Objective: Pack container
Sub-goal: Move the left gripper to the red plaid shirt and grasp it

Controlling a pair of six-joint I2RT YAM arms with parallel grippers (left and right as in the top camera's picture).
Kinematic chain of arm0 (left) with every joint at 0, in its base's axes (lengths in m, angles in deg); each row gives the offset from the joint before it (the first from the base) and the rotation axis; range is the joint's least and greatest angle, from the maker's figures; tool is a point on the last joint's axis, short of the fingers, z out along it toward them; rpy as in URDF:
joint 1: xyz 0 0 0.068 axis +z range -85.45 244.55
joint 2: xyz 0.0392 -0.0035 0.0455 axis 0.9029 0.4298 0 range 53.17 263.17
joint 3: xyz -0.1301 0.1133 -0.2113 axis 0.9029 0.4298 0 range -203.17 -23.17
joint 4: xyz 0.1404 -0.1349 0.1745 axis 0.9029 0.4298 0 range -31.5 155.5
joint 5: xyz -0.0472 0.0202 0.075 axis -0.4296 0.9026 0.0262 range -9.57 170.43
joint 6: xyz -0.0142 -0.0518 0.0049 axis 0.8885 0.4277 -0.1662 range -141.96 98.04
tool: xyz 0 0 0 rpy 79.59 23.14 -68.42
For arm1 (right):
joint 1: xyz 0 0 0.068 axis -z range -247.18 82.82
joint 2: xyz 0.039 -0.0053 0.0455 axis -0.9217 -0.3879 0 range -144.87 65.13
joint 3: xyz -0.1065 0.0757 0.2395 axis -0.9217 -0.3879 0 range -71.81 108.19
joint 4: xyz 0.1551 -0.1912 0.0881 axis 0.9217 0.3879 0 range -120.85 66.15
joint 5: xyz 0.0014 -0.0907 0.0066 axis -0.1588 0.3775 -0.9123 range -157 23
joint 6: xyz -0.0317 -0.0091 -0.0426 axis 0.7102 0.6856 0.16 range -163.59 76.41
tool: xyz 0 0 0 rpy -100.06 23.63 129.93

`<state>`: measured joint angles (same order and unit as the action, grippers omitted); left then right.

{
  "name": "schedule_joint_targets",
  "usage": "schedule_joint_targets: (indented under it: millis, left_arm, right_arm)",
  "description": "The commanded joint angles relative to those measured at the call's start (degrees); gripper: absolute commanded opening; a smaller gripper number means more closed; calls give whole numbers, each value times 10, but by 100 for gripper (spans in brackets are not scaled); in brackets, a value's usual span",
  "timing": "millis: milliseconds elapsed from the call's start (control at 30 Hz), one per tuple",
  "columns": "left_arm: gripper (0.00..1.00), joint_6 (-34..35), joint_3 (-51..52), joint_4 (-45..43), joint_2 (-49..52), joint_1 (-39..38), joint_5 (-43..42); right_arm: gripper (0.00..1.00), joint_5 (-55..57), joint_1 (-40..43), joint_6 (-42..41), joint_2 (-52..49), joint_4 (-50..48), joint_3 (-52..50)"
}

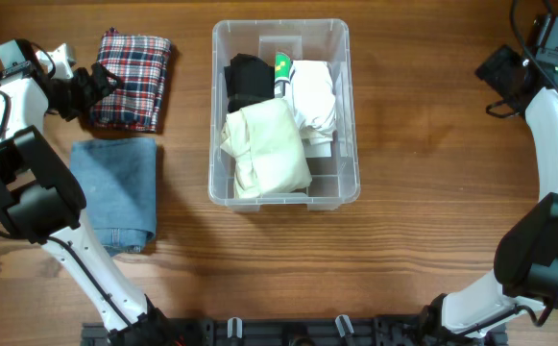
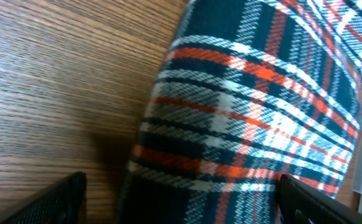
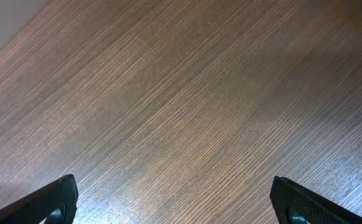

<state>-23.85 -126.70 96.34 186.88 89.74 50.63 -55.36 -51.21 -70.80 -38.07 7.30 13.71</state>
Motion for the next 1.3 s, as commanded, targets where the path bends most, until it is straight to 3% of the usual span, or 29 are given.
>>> schedule_joint_targets:
  millis: [0, 167, 500, 700, 733, 800, 967, 1267]
  left_arm:
    - [100, -18, -6, 18, 12, -7, -24]
    - [100, -83, -6, 58, 12, -21, -23]
    - [99, -84, -6, 61, 12, -30, -23]
    - [32, -82, -6, 57, 12, -30, -23]
    - [27, -79, -6, 57, 12, -30, -26]
    - [24, -79, -9, 57, 10, -29, -60]
    - [4, -47, -31, 57, -14, -28, -136]
    - [4, -3, -35, 41, -177, -29, -196]
  right_arm:
    - [100, 3, -1, -9, -7, -2, 0]
    - [100, 3, -1, -9, -7, -2, 0]
    - [100, 4, -1, -9, -7, -2, 0]
    - [100, 3, -1, -9, -7, -2, 0]
    - [100, 4, -1, -9, -7, -2, 0]
    - [100, 4, -1, -9, -7, -2, 0]
    - [100, 4, -1, -9, -7, -2, 0]
    - [100, 3, -1, -9, -7, -2, 0]
